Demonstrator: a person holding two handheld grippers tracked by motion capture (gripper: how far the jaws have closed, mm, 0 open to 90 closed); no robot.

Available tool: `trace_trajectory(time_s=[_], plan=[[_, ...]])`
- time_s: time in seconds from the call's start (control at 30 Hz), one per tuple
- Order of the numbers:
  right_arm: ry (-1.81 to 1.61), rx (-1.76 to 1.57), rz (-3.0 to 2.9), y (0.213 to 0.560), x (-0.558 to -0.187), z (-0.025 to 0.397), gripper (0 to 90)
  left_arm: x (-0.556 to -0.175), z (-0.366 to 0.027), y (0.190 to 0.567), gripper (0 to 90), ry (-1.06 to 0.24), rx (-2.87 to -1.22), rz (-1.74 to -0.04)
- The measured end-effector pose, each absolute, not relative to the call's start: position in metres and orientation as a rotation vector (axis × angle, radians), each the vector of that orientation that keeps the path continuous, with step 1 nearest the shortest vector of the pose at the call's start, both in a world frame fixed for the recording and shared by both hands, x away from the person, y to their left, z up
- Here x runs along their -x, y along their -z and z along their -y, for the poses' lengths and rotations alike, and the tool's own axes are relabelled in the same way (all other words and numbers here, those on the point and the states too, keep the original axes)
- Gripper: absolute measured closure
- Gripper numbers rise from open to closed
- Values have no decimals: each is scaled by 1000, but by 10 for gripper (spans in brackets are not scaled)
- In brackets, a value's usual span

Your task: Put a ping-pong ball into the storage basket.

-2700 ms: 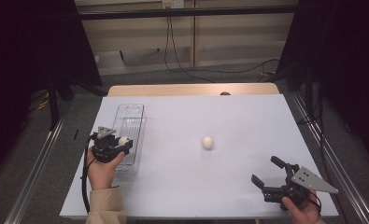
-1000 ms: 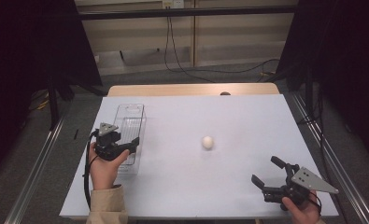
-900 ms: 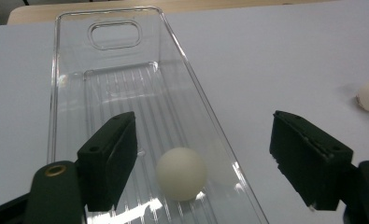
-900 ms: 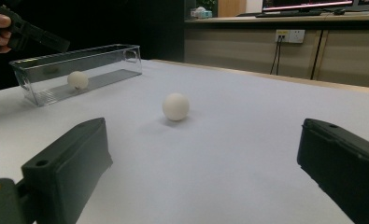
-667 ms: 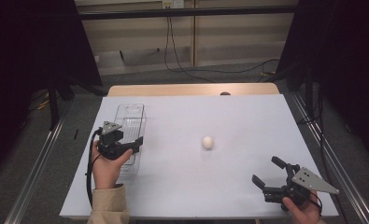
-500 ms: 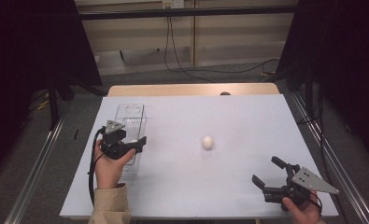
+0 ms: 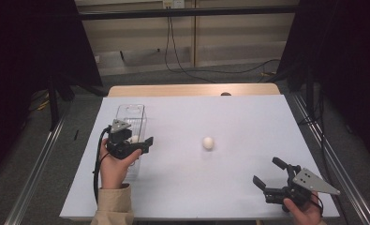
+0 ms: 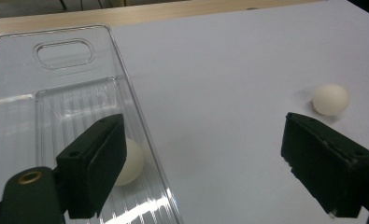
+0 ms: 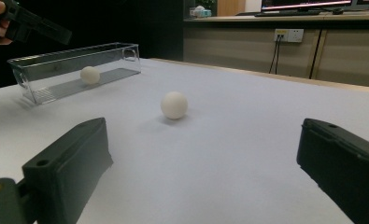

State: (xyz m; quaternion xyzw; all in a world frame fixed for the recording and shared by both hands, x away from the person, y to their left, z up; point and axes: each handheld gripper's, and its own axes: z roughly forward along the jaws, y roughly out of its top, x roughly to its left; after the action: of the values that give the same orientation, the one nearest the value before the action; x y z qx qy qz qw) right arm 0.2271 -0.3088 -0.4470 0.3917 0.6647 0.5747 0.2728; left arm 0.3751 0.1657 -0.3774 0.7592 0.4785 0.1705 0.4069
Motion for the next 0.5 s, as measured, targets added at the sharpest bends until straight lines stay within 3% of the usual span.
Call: trace_trajectory(time_s=[0.5], plan=[[-1546, -1055, -1788, 447, -226, 310, 22, -376, -154, 376, 127, -407, -1916, -1178]])
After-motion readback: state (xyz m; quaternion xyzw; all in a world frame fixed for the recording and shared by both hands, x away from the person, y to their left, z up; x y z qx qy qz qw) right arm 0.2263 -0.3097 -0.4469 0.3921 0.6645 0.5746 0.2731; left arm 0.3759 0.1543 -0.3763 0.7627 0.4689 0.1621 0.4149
